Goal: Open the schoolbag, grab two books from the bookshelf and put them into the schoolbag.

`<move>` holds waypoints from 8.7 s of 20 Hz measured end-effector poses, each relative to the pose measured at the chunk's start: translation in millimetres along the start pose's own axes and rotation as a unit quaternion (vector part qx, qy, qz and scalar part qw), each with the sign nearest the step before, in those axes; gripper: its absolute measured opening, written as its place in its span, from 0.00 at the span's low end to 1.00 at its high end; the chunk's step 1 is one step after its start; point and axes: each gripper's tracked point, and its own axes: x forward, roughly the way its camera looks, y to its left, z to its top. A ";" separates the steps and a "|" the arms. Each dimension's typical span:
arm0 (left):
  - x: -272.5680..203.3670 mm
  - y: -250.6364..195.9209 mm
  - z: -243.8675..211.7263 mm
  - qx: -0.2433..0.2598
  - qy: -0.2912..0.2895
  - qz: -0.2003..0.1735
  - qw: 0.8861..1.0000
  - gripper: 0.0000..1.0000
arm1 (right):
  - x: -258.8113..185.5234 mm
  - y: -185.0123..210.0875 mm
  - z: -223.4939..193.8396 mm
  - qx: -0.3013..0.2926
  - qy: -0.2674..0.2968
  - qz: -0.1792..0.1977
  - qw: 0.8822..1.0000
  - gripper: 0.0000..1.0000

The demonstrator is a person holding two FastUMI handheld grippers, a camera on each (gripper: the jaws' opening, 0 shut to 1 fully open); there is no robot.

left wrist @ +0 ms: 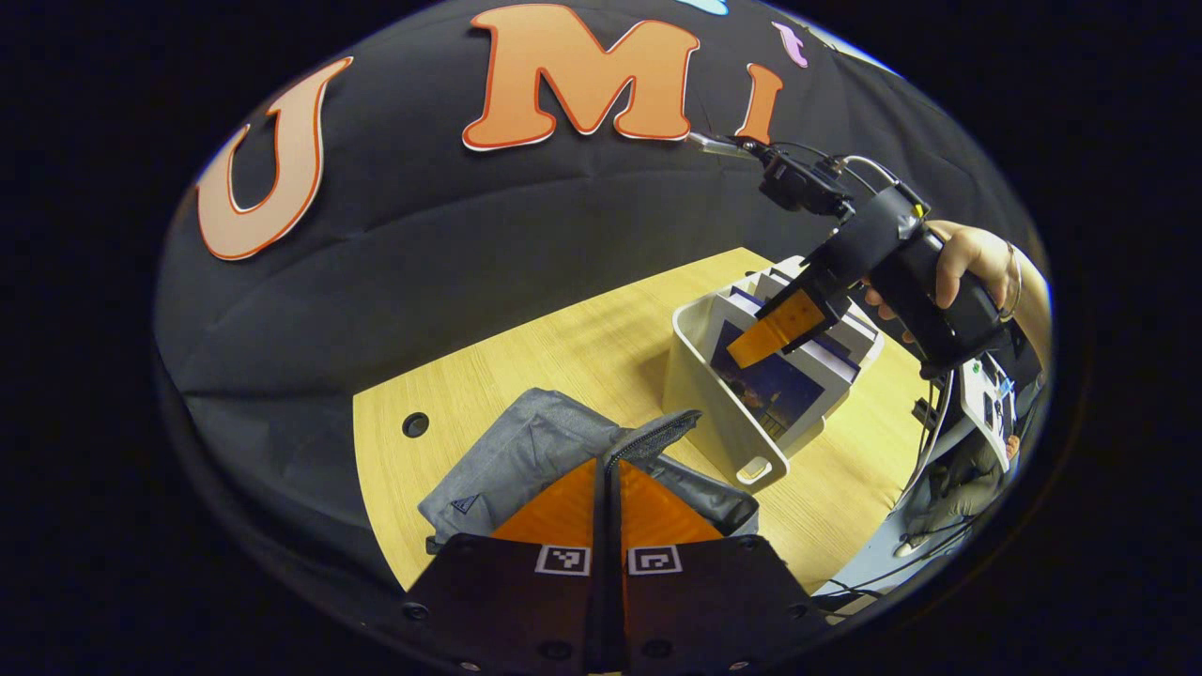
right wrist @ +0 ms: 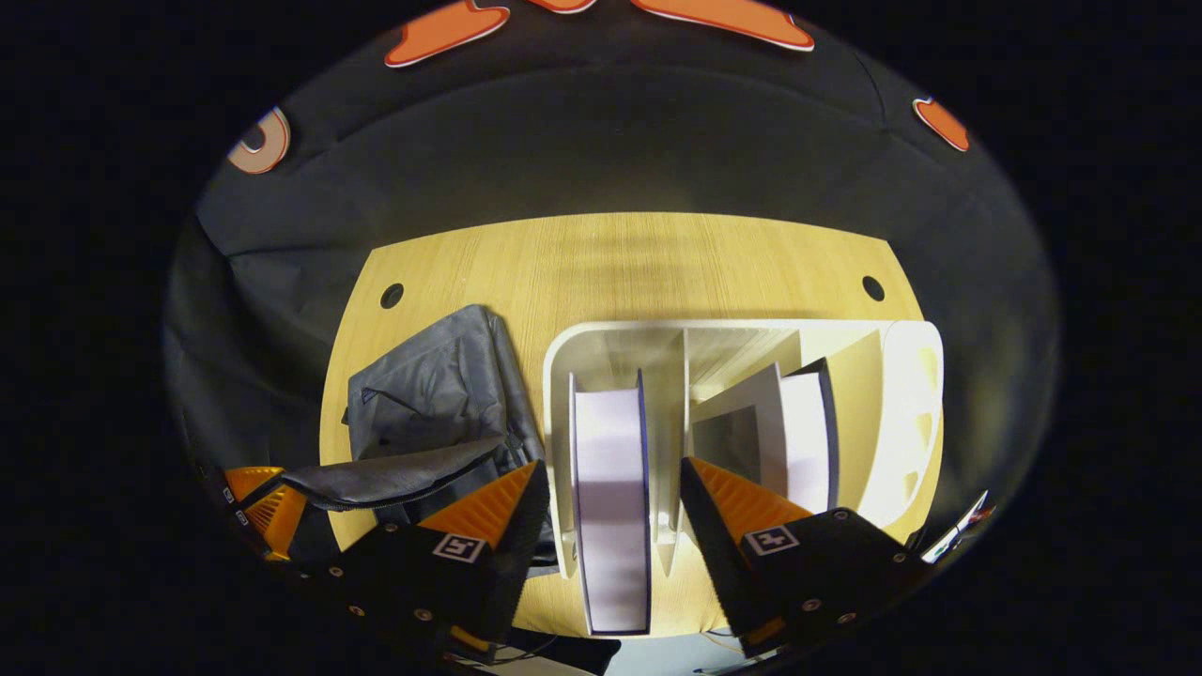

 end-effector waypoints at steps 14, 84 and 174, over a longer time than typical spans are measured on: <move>3.3 -2.9 -6.9 -0.015 0.010 -0.013 1.000 0.01 | -14.7 -3.9 -3.4 0.029 0.001 -0.002 1.000 0.34; -10.7 -6.7 -6.7 0.013 -0.023 -0.073 0.997 0.01 | 8.5 138.8 -110.0 0.450 -0.125 0.209 0.859 0.98; -22.1 -22.3 -25.0 -0.014 0.017 -0.098 0.995 0.00 | -45.1 88.2 -148.5 0.493 -0.219 0.323 0.778 0.33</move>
